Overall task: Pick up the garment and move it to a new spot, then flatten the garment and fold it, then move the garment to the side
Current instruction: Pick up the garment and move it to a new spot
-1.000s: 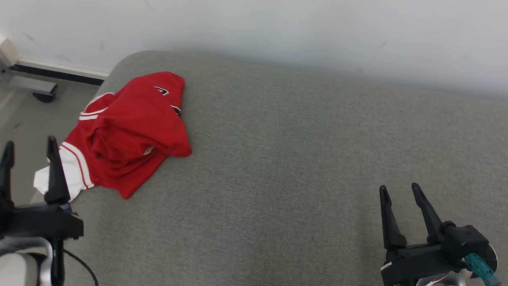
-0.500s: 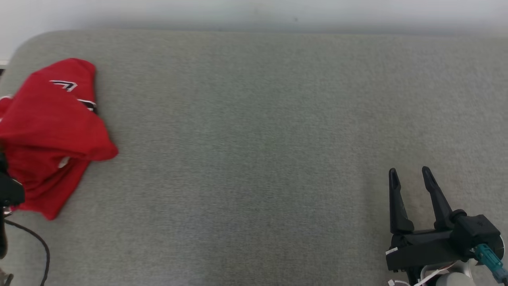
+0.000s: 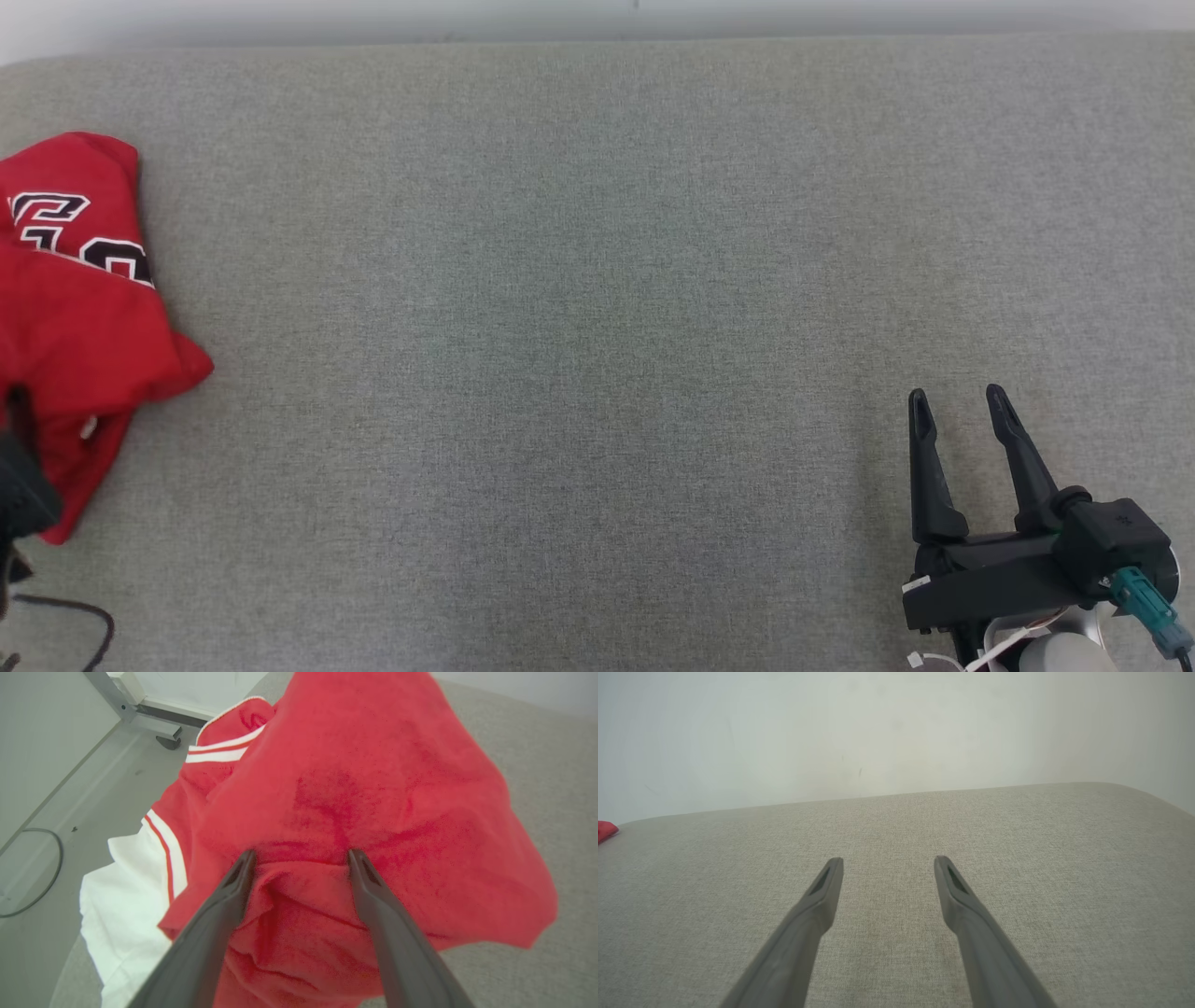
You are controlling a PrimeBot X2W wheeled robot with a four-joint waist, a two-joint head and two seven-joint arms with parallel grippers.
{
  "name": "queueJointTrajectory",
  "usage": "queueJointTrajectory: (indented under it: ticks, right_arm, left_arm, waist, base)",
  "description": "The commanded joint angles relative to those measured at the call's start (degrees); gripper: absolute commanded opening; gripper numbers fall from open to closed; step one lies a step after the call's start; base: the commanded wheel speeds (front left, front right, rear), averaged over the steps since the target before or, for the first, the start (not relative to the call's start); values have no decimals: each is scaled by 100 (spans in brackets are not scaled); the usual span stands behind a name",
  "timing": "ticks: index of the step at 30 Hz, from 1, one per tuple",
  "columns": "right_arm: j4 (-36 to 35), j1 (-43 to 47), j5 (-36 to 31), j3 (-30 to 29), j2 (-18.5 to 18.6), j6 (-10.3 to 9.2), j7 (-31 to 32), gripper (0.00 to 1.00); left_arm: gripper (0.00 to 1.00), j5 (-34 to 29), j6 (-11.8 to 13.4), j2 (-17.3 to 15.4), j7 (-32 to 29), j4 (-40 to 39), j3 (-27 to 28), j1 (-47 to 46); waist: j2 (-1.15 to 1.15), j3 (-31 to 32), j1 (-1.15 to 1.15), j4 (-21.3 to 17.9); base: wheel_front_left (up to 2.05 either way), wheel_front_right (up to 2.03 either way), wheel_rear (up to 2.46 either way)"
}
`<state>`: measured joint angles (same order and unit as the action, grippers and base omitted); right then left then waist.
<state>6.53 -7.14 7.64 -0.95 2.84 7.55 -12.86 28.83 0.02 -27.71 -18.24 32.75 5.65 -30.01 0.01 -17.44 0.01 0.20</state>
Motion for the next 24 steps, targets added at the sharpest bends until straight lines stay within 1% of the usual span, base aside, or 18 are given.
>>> queueJointTrajectory:
  ticks: [1, 4, 5, 6, 7, 10, 16, 20, 24]
  right_arm:
    - [-10, -26, -16, -14, 7, -12, -2, 100]
    - [-38, -5, -21, -4, 7, -12, 33, 100]
    - [-45, 3, -23, 0, 7, -12, 46, 100]
    - [-51, 13, -24, 2, 8, -12, 60, 100]
    - [-56, 19, -24, 4, 8, -12, 58, 100]
    - [-69, 37, -29, 9, 8, -12, 72, 100]
    - [-41, 96, 20, 3, 8, -12, 84, 100]
    - [10, 147, 62, 12, 8, -12, 56, 100]
    - [75, 171, 121, 48, 7, -12, -4, 100]
  left_arm:
    - [100, 55, 27, 48, -81, 58, -17, -40]
    - [100, 134, 51, 58, -456, 218, -76, -56]
    - [43, 145, 46, 75, -507, 246, -81, -64]
    - [18, 150, 48, 87, -518, 273, -76, -67]
    - [0, 126, 61, 68, -520, 293, -96, -65]
    - [0, 98, 43, 31, -294, 290, -78, -132]
    - [0, -81, -11, -10, 762, -58, -63, -372]
    - [0, -187, -119, 5, 1407, -503, -101, -613]
    - [0, -136, -304, 92, 1614, -942, -214, -876]
  waist:
    - [-1, 22, -1, 7]
    - [-1, 66, -1, 15]
    - [-1, 81, -1, 19]
    - [-1, 96, -1, 22]
    - [-1, 109, -1, 23]
    - [-1, 166, -1, 30]
    - [-1, 367, -1, 55]
    - [-1, 552, -1, 58]
    - [-1, 714, -1, 23]
  base:
    - [0, 0, 0]
    - [0, 0, 0]
    - [0, 0, 0]
    - [0, 0, 0]
    - [0, 0, 0]
    - [0, 0, 0]
    - [0, 0, 0]
    - [0, 0, 0]
    - [0, 0, 0]
